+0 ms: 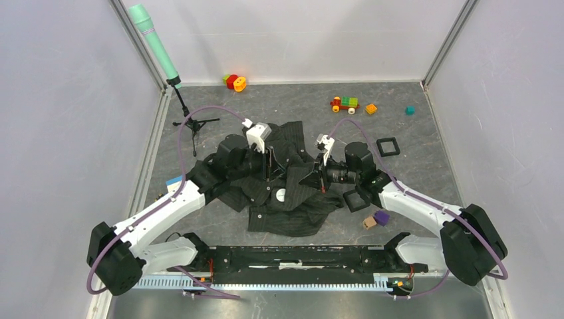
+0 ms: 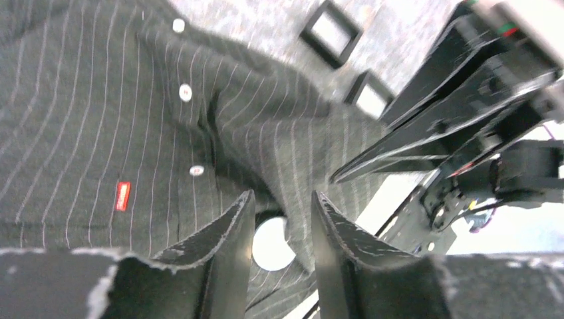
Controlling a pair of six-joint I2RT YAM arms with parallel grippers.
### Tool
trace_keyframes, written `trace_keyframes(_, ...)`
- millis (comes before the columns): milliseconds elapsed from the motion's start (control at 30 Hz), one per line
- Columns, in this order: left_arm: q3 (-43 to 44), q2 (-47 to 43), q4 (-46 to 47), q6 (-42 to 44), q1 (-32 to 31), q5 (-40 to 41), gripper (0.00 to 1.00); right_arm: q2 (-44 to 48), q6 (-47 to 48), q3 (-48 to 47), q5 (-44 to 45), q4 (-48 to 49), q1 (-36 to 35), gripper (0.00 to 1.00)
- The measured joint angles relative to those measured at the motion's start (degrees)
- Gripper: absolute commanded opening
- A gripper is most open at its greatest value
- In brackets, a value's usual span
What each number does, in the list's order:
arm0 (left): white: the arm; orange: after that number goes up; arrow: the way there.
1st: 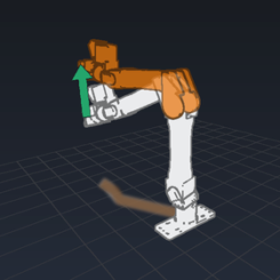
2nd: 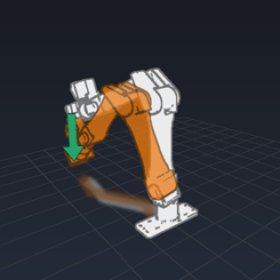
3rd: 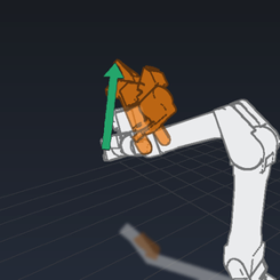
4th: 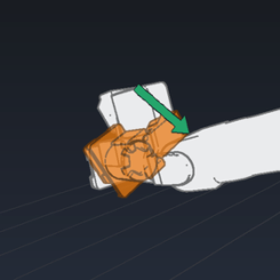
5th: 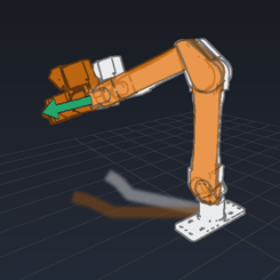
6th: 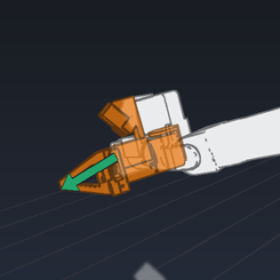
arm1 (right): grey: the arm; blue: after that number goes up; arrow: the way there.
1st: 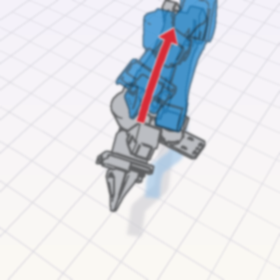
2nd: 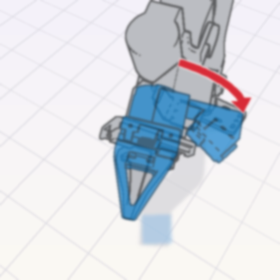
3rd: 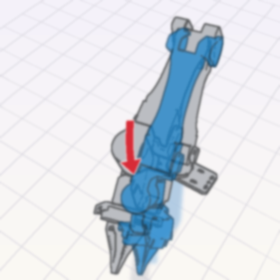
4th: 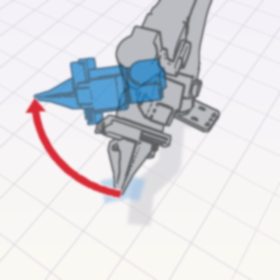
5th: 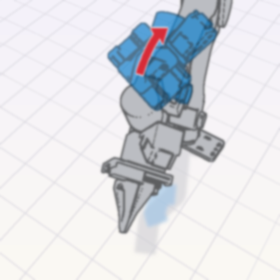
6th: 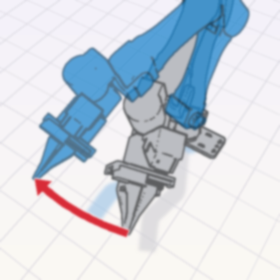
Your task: Remove the brooch from the garment
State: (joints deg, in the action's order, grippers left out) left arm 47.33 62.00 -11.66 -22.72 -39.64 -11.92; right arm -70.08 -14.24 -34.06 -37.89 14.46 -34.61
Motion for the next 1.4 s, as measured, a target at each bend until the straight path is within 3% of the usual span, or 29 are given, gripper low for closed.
trace_keyframes(133,0.4,3.1,-6.6,0.0,0.0,-0.2,0.32,0.3,0.7,0.0,0.4,-1.6,0.0,0.0)
trace_keyframes(333,0.1,6.9,-10.8,0.1,0.0,-1.3,0.3,0.9,1.1,0.0,0.4,-2.2,0.0,0.0)
trace_keyframes(433,0.1,9.4,-10.9,0.1,0.0,-3.2,0.36,1.0,1.3,0.0,0.5,-2.6,0.0,0.0)
trace_keyframes(700,0.4,14.8,-9.9,0.2,0.0,-7.6,0.39,1.0,1.7,0.2,0.4,-3.0,0.0,0.0)
trace_keyframes(933,0.5,17.9,-6.5,0.2,0.0,-13.2,0.24,1.1,1.7,0.3,0.7,-3.2,0.0,0.0)
trace_keyframes(1400,0.5,14.5,-6.0,0.1,0.0,-17.7,0.25,0.1,2.2,0.7,1.9,-4.4,0.0,0.0)
